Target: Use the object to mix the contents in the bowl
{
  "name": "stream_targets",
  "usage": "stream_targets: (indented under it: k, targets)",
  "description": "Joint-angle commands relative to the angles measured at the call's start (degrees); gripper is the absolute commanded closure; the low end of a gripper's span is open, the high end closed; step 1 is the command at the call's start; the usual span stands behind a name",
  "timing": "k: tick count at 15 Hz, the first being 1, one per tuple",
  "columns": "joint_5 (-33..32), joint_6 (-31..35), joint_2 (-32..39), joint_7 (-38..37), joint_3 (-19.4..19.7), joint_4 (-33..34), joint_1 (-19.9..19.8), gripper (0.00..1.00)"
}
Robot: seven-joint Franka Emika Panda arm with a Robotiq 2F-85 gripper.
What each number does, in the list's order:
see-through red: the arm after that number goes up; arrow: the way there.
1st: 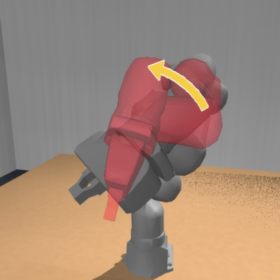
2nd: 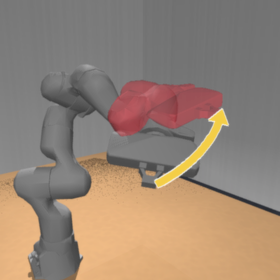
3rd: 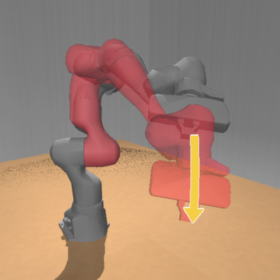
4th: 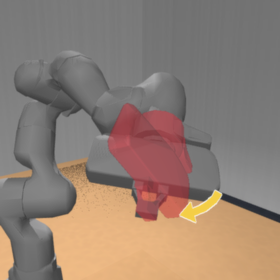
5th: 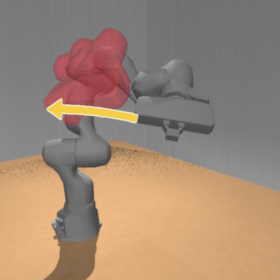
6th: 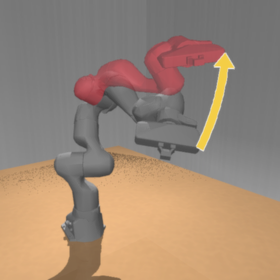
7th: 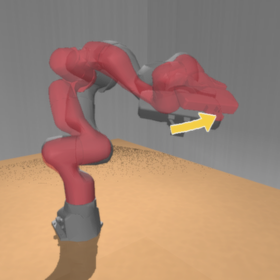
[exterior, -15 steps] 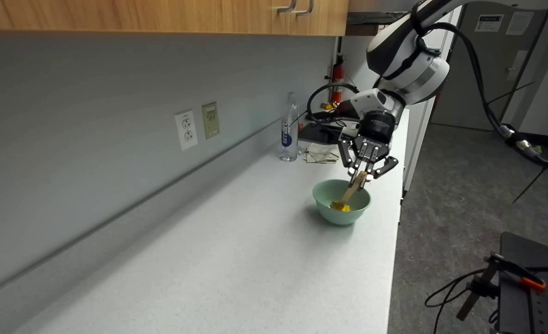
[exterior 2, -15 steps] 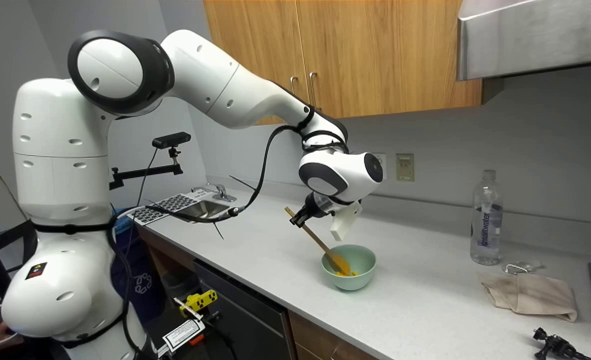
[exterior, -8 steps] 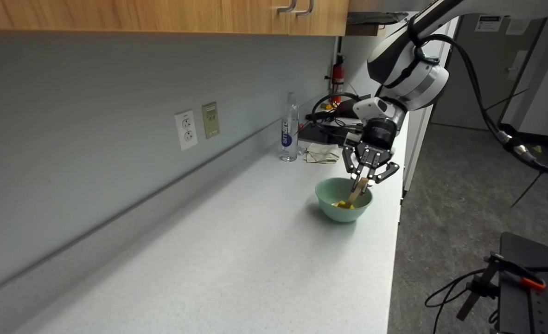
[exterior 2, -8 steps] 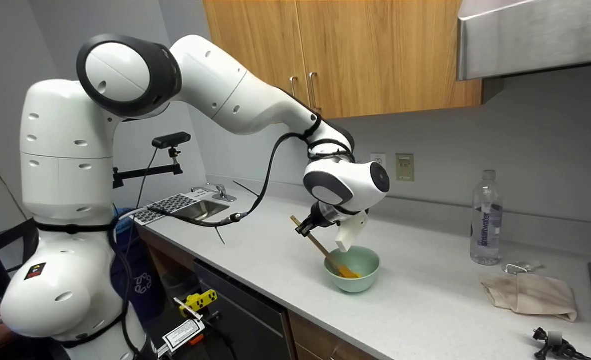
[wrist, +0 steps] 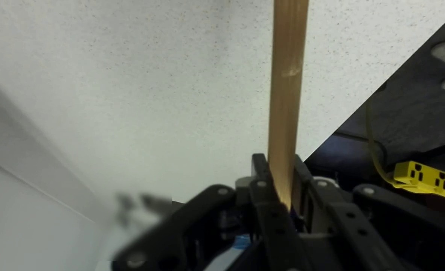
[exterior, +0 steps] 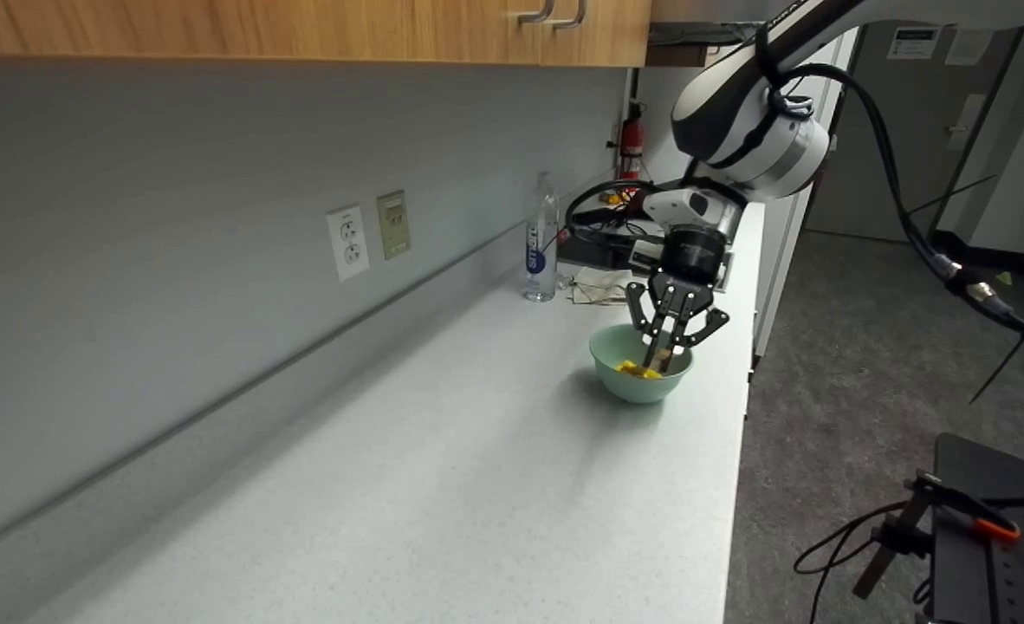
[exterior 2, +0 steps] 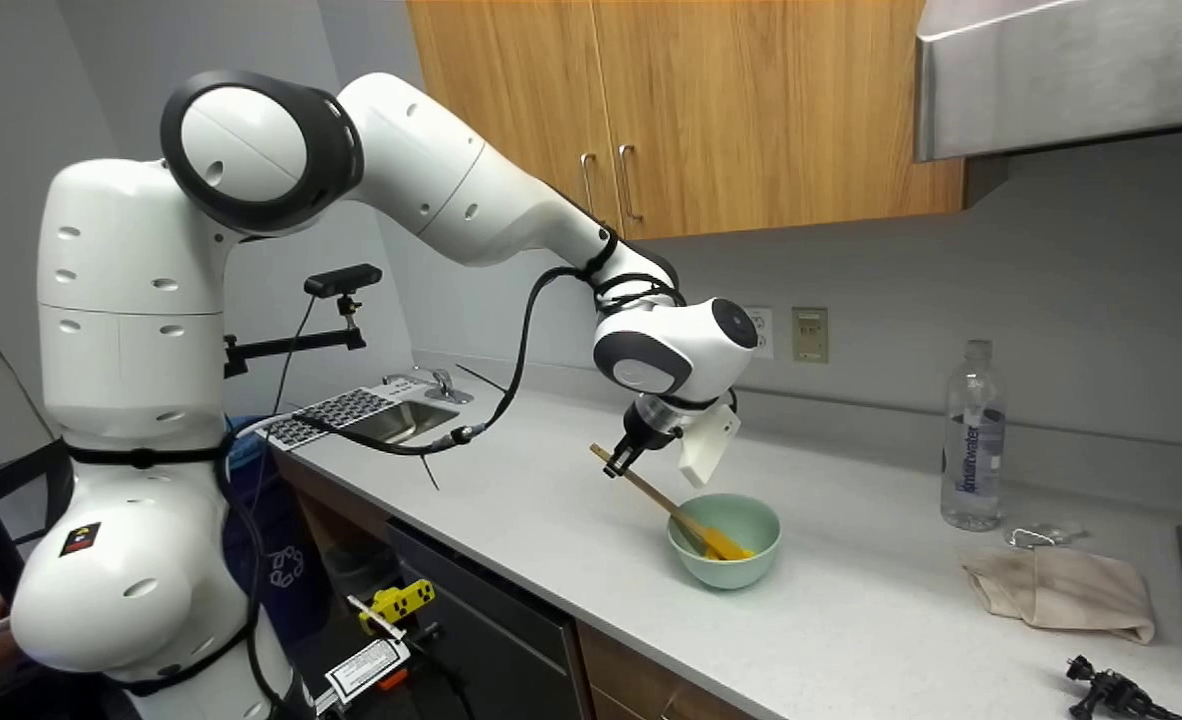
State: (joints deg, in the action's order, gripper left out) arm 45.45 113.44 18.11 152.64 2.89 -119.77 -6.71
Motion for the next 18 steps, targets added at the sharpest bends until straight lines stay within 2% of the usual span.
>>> stream_targets:
  k: [1, 7, 11, 13, 16, 18]
  targets:
    - [0.1, -2.2, 0.1, 0.5, -1.4, 0.3, -0.6, 0.96]
    - [3.8, -13.8, 2.6, 3.5, -1.7, 2.6, -2.4, 0.96]
    - [1.9, -9.3, 1.7, 0.1, -0.4, 2.0, -1.1, 0.96]
    - [0.3, -4.0, 0.9, -1.7, 0.0, 1.2, 0.0, 0.96]
    - [-1.5, 2.8, 0.3, -3.5, -0.6, 0.3, 0.5, 0.96]
    - [-2.1, 4.6, -0.1, -3.7, -1.4, -0.2, 0.6, 0.96]
